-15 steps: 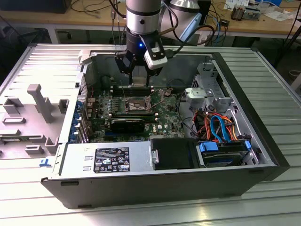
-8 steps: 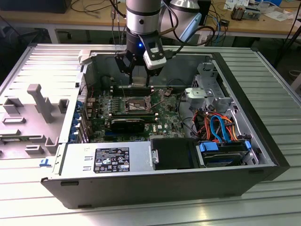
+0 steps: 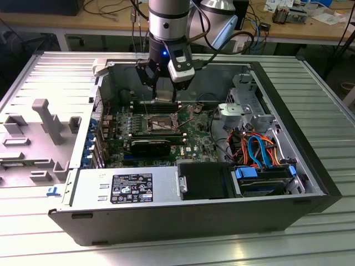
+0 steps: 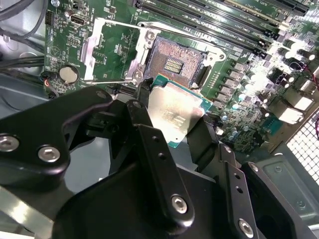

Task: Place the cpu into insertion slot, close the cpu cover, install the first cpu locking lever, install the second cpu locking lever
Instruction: 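Place the cpu into insertion slot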

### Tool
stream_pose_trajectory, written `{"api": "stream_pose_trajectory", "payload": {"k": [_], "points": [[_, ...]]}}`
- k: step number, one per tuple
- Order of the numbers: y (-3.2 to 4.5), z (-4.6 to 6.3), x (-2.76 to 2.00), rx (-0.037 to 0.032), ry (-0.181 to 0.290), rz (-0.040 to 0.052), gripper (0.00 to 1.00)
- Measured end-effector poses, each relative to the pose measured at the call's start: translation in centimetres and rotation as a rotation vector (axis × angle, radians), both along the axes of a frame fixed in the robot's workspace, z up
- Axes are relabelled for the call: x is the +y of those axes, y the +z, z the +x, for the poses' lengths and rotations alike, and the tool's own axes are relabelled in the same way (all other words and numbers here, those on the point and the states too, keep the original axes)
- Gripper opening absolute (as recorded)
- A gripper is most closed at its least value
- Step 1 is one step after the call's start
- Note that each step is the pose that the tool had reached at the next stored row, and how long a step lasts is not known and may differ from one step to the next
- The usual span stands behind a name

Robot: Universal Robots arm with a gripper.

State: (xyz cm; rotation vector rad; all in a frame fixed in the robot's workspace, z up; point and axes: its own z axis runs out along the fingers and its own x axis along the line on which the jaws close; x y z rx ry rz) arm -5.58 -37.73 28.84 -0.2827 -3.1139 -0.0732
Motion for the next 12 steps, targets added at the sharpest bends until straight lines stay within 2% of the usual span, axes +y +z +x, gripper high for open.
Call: {"api": "stream_pose_trajectory", "payload": {"k": [12], "points": [[-0.01, 0.00, 0.00, 0.0000, -0.076, -0.0004, 0.55]]}}
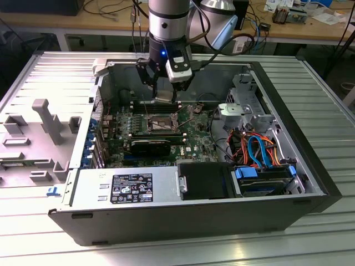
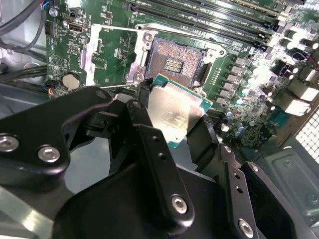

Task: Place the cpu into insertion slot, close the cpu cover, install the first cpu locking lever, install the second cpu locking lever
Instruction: 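Place the cpu into insertion slot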

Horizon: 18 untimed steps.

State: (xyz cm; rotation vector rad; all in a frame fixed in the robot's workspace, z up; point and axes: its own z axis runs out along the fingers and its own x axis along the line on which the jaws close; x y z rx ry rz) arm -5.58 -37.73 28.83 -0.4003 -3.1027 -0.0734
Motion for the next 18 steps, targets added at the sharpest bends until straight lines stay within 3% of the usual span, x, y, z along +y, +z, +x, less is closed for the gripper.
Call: {"api": "stream_pose_trajectory", "payload": {"k": [18], "points": [[-0.03, 0.00, 0.00, 0.0000, -0.107, -0.0025, 0.55]]}}
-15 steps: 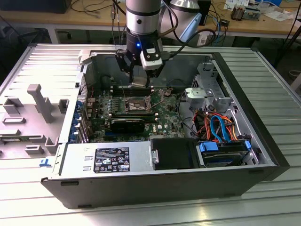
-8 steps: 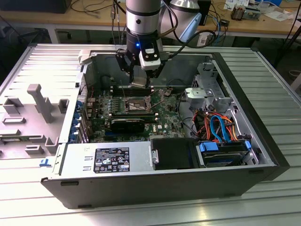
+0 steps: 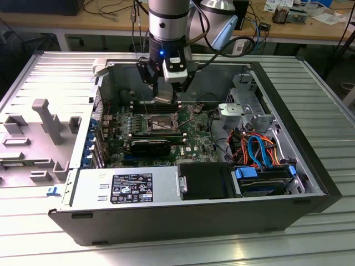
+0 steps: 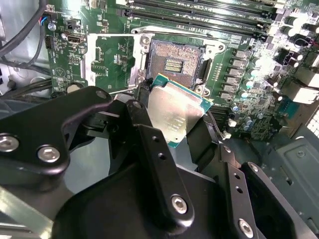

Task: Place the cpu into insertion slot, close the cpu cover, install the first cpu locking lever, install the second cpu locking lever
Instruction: 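Place the cpu into insertion slot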

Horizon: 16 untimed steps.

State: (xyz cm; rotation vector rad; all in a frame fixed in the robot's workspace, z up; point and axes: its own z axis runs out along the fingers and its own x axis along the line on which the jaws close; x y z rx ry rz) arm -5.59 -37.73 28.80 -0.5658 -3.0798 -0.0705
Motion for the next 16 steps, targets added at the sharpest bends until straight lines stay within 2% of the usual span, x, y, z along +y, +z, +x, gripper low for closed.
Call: {"api": "stream_pose_trajectory", "payload": {"k": [16], "points": [[-0.02, 0.00, 0.00, 0.0000, -0.072, 0.0000, 0.55]]}}
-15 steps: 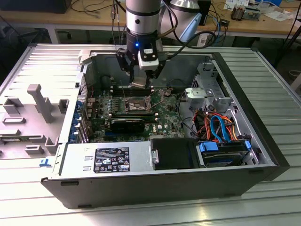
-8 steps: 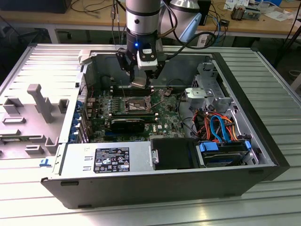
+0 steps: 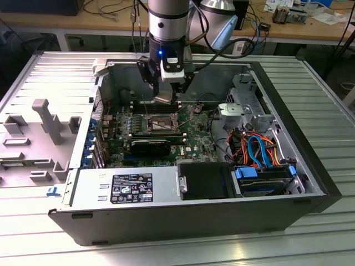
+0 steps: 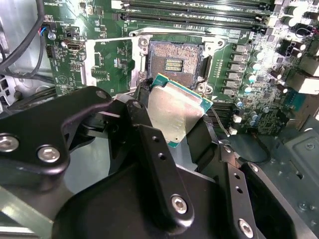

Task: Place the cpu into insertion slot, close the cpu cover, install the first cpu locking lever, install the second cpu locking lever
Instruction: 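Place the cpu into insertion slot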

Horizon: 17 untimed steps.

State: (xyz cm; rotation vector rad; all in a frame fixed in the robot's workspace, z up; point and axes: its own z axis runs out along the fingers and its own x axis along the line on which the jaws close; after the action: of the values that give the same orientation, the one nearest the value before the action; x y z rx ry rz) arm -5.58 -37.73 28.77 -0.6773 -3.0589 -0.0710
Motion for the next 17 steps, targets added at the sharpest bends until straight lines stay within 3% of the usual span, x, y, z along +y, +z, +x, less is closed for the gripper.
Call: {"api": "stream_pose_trajectory", "payload": {"k": [17], "points": [[-0.01, 0.00, 0.00, 0.0000, -0.045, -0.0002, 0.55]]}}
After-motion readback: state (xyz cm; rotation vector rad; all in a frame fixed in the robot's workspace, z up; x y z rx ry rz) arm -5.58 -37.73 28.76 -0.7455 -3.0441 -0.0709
